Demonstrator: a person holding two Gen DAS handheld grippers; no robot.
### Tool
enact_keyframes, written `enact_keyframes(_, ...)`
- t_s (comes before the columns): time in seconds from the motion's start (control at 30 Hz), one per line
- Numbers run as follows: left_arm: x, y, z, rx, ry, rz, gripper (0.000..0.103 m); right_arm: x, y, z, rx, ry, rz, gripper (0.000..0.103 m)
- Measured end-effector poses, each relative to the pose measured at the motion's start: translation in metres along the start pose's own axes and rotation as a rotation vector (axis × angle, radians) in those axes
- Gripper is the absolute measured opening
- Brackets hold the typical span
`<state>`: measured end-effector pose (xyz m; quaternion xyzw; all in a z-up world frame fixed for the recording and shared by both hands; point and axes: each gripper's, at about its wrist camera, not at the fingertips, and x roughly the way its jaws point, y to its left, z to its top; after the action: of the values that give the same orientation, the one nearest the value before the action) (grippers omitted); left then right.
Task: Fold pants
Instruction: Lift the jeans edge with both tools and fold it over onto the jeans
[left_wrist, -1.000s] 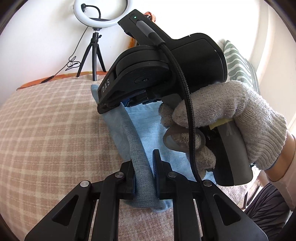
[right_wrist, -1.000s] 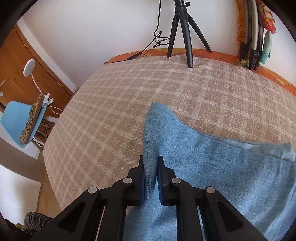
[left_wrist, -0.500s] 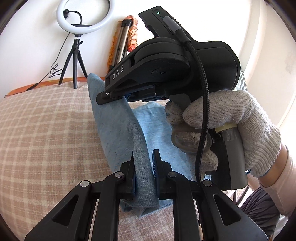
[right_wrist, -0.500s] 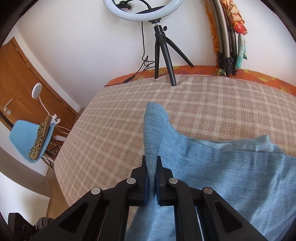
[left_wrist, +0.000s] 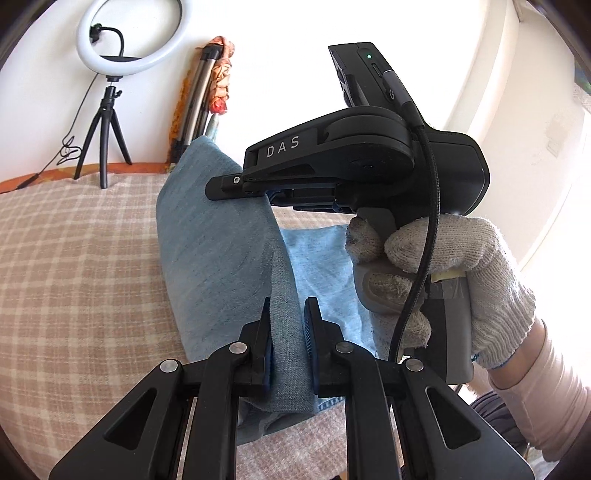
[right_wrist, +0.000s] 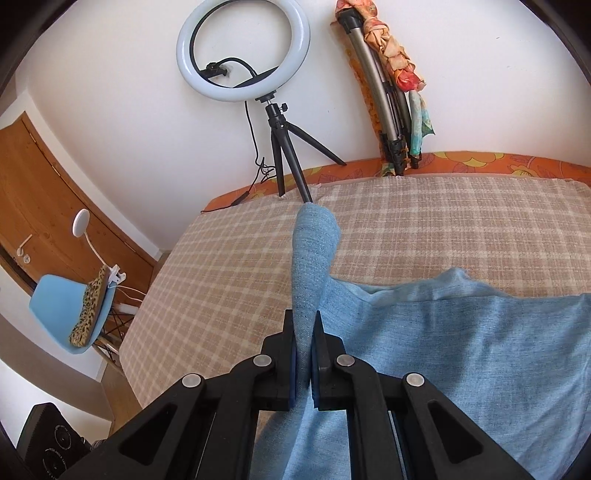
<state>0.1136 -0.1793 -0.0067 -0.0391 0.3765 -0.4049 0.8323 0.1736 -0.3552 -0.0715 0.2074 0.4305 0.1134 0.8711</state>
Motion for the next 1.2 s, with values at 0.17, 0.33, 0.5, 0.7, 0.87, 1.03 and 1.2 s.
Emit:
enact_keyframes(0.17,0.009,-0.026,0.005,0.016,0.000,-0.040,0.013,-0.027,-0.025,0.001,0.037,-0.045,-0.017,0.003)
enact_keyframes(0.33,0.021,-0.050,0.012,0.040,0.014,-0.078,0.013,-0.053,-0.058,-0.003,0.088,-0.078,-0.039,0.003)
enact_keyframes(0.5,0.039,-0.076,0.013,0.072,0.036,-0.111,0.013,-0.078,-0.089,-0.010,0.132,-0.108,-0.070,0.003)
enact_keyframes(0.7,0.066,-0.108,0.011,0.079,0.069,-0.160,0.013,-0.106,-0.124,-0.018,0.181,-0.144,-0.113,0.003)
enact_keyframes(0.87,0.087,-0.132,0.005,0.093,0.093,-0.190,0.013,-0.127,-0.154,-0.031,0.224,-0.167,-0.144,0.003)
enact_keyframes(1.03,0.112,-0.152,-0.005,0.113,0.126,-0.203,0.013,-0.139,-0.180,-0.043,0.260,-0.169,-0.178,0.003)
enact_keyframes(1.2,0.132,-0.165,-0.011,0.123,0.145,-0.210,0.013,-0.145,-0.197,-0.047,0.268,-0.167,-0.210,0.003)
